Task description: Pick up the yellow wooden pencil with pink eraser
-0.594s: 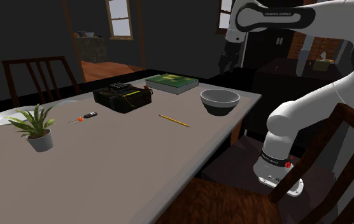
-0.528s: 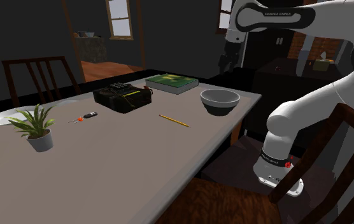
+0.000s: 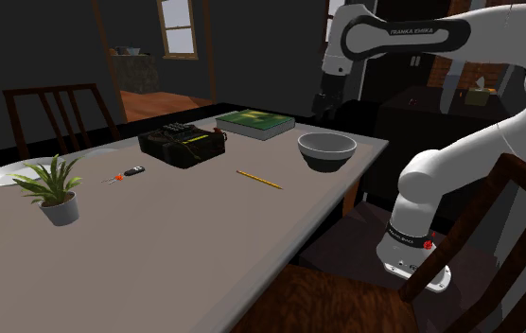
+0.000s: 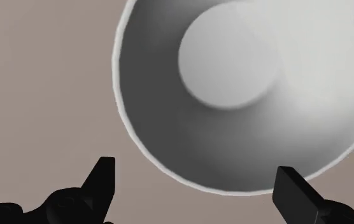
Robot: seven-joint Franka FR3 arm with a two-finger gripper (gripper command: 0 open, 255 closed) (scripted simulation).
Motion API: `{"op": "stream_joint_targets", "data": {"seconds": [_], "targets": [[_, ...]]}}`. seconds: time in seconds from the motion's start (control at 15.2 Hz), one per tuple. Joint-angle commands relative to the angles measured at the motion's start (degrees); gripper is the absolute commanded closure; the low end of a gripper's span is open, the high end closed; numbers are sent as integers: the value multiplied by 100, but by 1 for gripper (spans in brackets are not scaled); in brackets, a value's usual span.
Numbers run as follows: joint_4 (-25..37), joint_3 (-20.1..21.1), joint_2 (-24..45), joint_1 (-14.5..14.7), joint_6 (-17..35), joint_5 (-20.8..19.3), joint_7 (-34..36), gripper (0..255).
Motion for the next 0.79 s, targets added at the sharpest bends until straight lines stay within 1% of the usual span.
{"op": "stream_joint_targets", "data": {"seconds": [0.0, 0.33, 0.73], "targets": [[-115, 265, 28, 125, 140, 178, 241, 0], [-287, 848, 173, 409, 469, 556, 738, 0], [-307, 1577, 556, 707, 920, 960, 1334, 0]]}}
